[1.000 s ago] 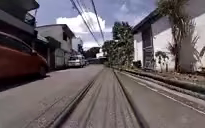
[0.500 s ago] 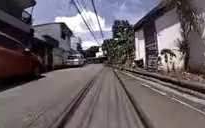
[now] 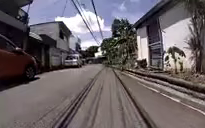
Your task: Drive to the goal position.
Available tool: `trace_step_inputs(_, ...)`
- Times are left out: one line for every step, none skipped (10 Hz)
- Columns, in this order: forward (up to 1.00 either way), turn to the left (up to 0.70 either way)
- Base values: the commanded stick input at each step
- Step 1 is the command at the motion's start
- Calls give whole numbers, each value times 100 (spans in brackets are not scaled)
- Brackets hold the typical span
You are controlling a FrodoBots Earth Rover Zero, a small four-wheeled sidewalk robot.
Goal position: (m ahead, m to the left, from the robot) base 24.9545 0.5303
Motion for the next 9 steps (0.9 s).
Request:
trace_step_inputs(85, 0)
trace_step_inputs(85, 0)
trace_step_inputs(85, 0)
trace_step_inputs(85, 0)
trace_step_inputs(85, 0)
trace_step_inputs(85, 0)
trace_step_inputs(85, 0)
trace_step_inputs(85, 0)
trace_step_inputs(85, 0)
